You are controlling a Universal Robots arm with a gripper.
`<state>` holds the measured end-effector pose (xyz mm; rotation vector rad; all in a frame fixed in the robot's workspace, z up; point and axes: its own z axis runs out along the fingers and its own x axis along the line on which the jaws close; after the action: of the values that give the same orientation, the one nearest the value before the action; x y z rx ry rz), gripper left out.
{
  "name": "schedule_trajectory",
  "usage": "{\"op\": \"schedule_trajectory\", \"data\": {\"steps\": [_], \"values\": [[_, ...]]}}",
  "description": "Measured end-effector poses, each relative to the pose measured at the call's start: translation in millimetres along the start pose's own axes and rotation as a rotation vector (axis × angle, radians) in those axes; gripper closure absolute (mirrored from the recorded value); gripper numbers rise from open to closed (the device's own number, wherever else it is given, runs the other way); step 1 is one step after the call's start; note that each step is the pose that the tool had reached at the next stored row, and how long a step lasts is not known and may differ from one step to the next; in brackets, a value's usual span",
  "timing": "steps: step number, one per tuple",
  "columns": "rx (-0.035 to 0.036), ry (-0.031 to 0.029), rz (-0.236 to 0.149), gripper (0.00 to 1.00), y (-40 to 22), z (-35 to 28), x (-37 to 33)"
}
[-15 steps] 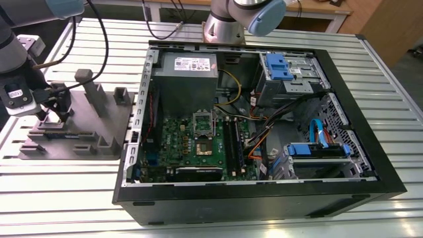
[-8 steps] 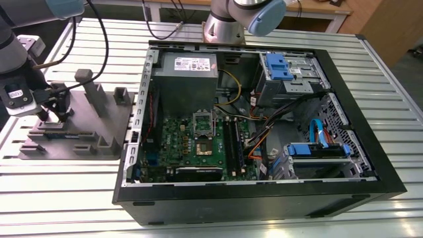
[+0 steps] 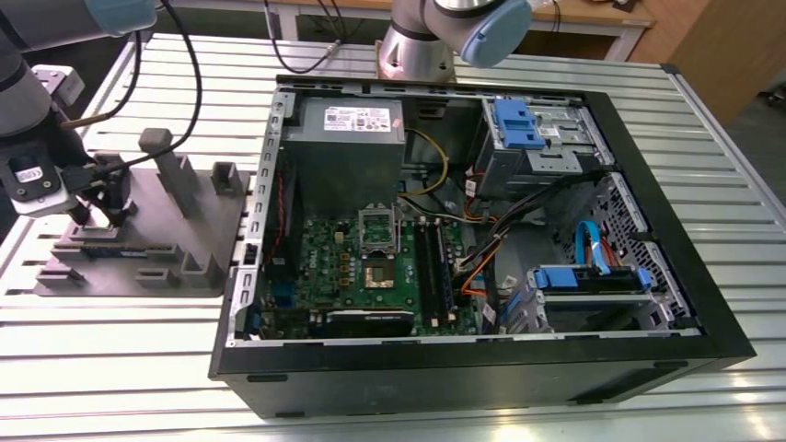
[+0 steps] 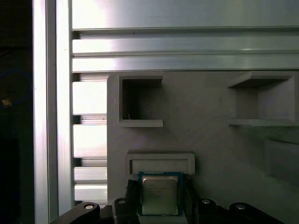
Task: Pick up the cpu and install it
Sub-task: 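Pick up the cpu and move it towards the insertion slot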
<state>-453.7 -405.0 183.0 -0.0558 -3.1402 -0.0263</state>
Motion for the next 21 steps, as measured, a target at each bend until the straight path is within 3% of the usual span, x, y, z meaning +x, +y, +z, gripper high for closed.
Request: {"op": "schedule_trajectory", "data": {"steps": [5, 21], "values": [[0.0000, 0.0000, 0.000, 0.53, 0.0, -1.8, 0.0], [-0.0001, -0.0001, 0.000, 0.53, 0.3, -17.4, 0.0]]}}
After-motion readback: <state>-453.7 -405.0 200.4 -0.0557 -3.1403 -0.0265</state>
